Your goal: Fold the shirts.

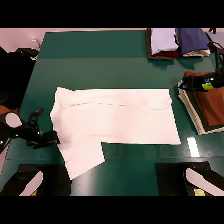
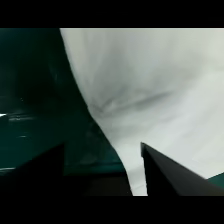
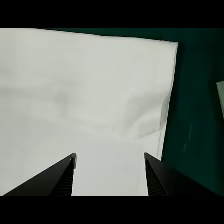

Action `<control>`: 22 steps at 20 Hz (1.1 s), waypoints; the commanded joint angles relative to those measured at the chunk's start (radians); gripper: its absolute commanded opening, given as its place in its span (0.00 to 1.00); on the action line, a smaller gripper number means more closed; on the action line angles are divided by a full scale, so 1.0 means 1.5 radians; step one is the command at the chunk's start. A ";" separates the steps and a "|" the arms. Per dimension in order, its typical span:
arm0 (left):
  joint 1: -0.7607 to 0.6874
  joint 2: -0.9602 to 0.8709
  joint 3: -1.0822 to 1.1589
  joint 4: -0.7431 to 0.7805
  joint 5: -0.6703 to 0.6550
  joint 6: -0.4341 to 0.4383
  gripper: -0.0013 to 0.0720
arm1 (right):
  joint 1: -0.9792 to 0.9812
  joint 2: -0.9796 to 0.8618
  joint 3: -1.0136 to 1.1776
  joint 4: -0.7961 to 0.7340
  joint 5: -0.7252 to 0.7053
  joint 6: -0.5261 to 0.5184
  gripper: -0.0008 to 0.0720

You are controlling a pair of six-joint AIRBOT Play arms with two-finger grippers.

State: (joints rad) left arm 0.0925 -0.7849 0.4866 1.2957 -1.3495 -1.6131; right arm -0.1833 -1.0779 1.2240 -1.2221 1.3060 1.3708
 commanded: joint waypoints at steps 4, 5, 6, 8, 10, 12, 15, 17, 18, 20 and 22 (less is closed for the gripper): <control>0.000 0.013 -0.071 -0.068 0.046 -0.006 0.75 | -0.001 0.005 0.000 0.000 -0.001 0.000 0.69; 0.000 0.013 -0.079 -0.090 0.051 -0.005 0.75 | -0.001 0.005 0.000 0.000 -0.002 0.000 0.69; 0.000 0.013 -0.084 -0.110 0.055 0.004 0.75 | -0.001 0.005 0.000 0.000 -0.004 0.000 0.68; 0.000 0.013 -0.087 -0.122 0.059 0.014 0.75 | -0.001 0.005 0.000 0.000 -0.002 0.000 0.68; 0.000 0.013 -0.087 -0.133 0.058 0.014 0.62 | -0.001 0.005 0.000 0.000 0.002 0.000 0.69; 0.000 0.013 -0.087 -0.157 0.065 0.023 0.27 | -0.001 0.005 0.000 -0.001 0.009 0.000 0.69; 0.000 0.014 -0.070 -0.161 0.064 0.051 0.05 | -0.008 0.010 -0.019 -0.007 0.031 -0.001 0.69; 0.000 0.018 -0.040 -0.160 0.050 0.067 0.05 | -0.037 0.031 -0.077 -0.008 0.048 -0.001 0.69; 0.000 0.029 -0.026 -0.160 0.049 0.068 0.05 | -0.060 0.043 -0.114 -0.008 0.060 -0.008 0.68; 0.000 0.063 -0.003 -0.160 0.051 0.068 0.05 | -0.129 0.074 -0.207 -0.028 0.094 -0.021 0.70; 0.000 0.081 0.014 -0.161 0.050 0.069 0.05 | -0.203 0.088 -0.294 -0.060 0.121 -0.024 0.83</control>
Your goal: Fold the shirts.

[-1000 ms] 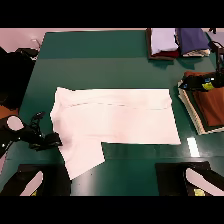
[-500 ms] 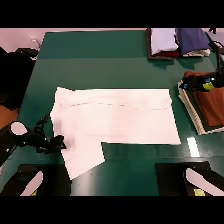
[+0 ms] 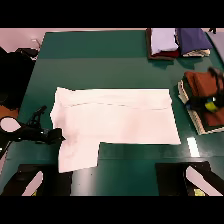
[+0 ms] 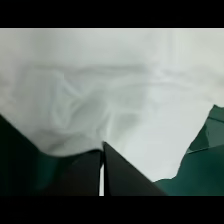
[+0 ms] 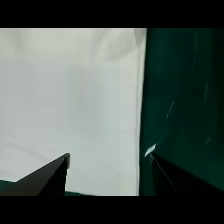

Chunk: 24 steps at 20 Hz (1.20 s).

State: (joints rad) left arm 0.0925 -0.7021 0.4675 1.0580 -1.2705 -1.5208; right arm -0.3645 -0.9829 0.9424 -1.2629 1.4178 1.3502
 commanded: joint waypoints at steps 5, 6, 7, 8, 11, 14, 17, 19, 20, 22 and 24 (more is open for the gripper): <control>0.000 0.025 0.031 -0.002 0.006 0.008 0.05 | -0.182 -0.022 -0.249 0.011 0.031 -0.015 0.76; 0.000 0.025 0.031 -0.002 0.009 0.008 0.05 | -0.170 -0.036 -0.262 0.022 0.014 -0.016 0.76; 0.000 0.025 0.031 -0.002 0.008 0.008 0.06 | -0.152 -0.050 -0.271 0.027 0.000 -0.016 0.76; 0.000 0.025 0.031 -0.002 0.008 0.008 0.06 | -0.127 -0.063 -0.277 0.027 -0.011 -0.015 0.76; 0.000 0.025 0.031 0.000 0.007 0.008 0.06 | -0.051 -0.089 -0.277 0.027 -0.048 -0.014 0.60; 0.000 0.025 0.032 0.009 -0.016 0.018 0.05 | -0.008 -0.082 -0.273 0.025 -0.076 -0.005 0.37; 0.000 0.037 0.049 0.019 -0.039 0.018 0.05 | 0.006 -0.041 -0.247 0.020 -0.057 -0.019 0.04; 0.000 0.082 0.063 0.038 -0.058 -0.004 0.05 | 0.005 0.004 -0.223 0.019 -0.024 -0.023 0.04; 0.000 0.109 0.066 0.043 -0.077 -0.018 0.05 | 0.005 0.027 -0.216 0.013 -0.003 -0.023 0.04; 0.000 0.146 0.068 0.038 -0.140 -0.030 0.05 | 0.005 0.083 -0.208 -0.018 0.034 -0.023 0.04; 0.000 0.157 0.071 0.036 -0.195 -0.029 0.05 | 0.005 0.136 -0.208 -0.056 0.056 -0.023 0.04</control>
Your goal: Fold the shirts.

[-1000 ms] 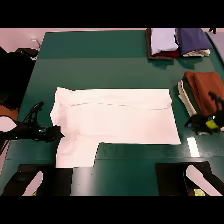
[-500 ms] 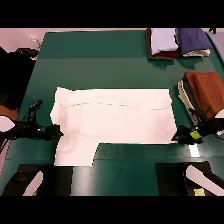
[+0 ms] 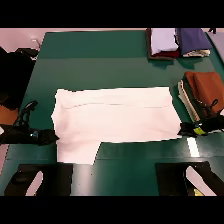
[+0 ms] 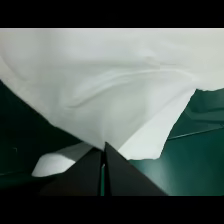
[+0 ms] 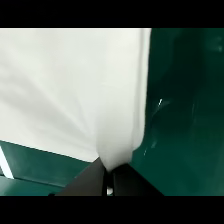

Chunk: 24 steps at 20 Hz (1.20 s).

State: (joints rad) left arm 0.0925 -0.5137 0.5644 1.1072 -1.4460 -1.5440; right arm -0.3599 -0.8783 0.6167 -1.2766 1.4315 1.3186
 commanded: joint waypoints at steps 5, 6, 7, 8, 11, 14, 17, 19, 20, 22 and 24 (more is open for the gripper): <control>0.000 -0.004 0.053 0.003 0.013 0.000 0.05 | 0.002 0.100 0.016 -0.051 0.019 0.001 0.04; 0.000 -0.031 0.068 0.005 0.038 0.015 0.05 | 0.002 0.079 0.032 -0.051 0.018 0.001 0.04; 0.000 -0.064 0.082 0.006 0.061 0.024 0.05 | 0.003 0.053 0.056 -0.051 0.016 0.001 0.04; 0.001 -0.102 0.097 0.006 0.095 0.034 0.05 | 0.006 0.025 0.082 -0.051 0.005 0.001 0.04; 0.001 -0.226 0.158 0.006 0.206 0.043 0.05 | 0.054 -0.075 0.178 -0.051 -0.041 0.001 0.04; 0.001 -0.353 0.249 0.005 0.266 0.053 0.05 | 0.101 -0.186 0.281 -0.052 -0.066 0.031 0.04; 0.000 -0.457 0.322 0.003 0.302 0.061 0.06 | 0.132 -0.288 0.384 -0.051 -0.077 0.044 0.04; 0.000 -0.511 0.357 -0.005 0.323 0.076 0.06 | 0.148 -0.344 0.437 -0.051 -0.076 0.048 0.04; 0.000 -0.530 0.370 -0.007 0.334 0.077 0.06 | 0.155 -0.370 0.461 -0.051 -0.073 0.052 0.04; 0.000 -0.554 0.381 -0.011 0.365 0.078 0.06 | 0.161 -0.414 0.504 -0.051 -0.070 0.062 0.04; 0.000 -0.556 0.382 -0.011 0.381 0.075 0.13 | 0.160 -0.446 0.534 -0.016 -0.076 0.064 0.04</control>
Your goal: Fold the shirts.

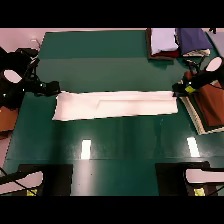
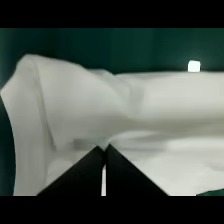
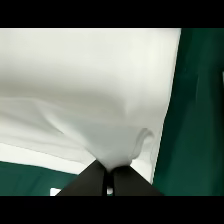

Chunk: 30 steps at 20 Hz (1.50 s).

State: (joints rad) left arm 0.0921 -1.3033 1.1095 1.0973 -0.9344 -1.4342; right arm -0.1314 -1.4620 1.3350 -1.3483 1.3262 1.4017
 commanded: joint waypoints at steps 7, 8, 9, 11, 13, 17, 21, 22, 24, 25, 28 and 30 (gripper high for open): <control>0.001 -0.030 0.083 -0.021 -0.042 -0.003 0.75 | -0.124 -0.076 0.073 0.236 0.039 -0.074 0.74; 0.001 -0.030 0.083 -0.029 -0.053 -0.003 0.75 | -0.147 -0.075 0.060 0.236 0.052 -0.081 0.74; 0.001 -0.030 0.083 -0.038 -0.059 -0.003 0.50 | -0.172 -0.075 0.039 0.237 0.060 -0.085 0.74; 0.001 -0.030 0.083 -0.069 -0.066 0.005 0.07 | -0.217 -0.078 -0.014 0.238 0.055 -0.097 0.75; -0.009 -0.030 0.083 -0.089 -0.066 0.004 0.07 | -0.249 -0.095 -0.059 0.270 0.056 -0.128 0.75; -0.094 -0.035 0.080 -0.086 -0.044 0.002 0.06 | -0.255 -0.153 -0.084 0.319 0.049 -0.151 0.75; -0.196 -0.053 0.080 -0.089 -0.006 -0.016 0.06 | -0.209 -0.192 -0.084 0.363 0.036 -0.172 0.74; -0.219 -0.062 0.080 -0.089 0.003 -0.022 0.06 | -0.193 -0.197 -0.084 0.363 0.028 -0.181 0.71; -0.260 -0.081 0.081 -0.089 0.042 -0.040 0.06 | -0.170 -0.194 -0.083 0.364 0.017 -0.188 0.34; -0.280 -0.095 0.085 -0.092 0.065 -0.041 0.05 | -0.165 -0.184 -0.083 0.364 0.012 -0.195 0.17; -0.333 -0.163 0.138 -0.094 0.082 -0.041 0.05 | -0.159 -0.121 -0.078 0.365 0.004 -0.208 0.04; -0.364 -0.219 0.189 -0.096 0.082 -0.041 0.05 | -0.158 -0.069 -0.042 0.391 0.036 -0.207 0.04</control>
State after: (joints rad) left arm -0.3843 -1.5391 1.3170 0.9577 -0.8394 -1.4887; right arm -0.3798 -1.6444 1.2327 -0.8062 1.3441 1.1030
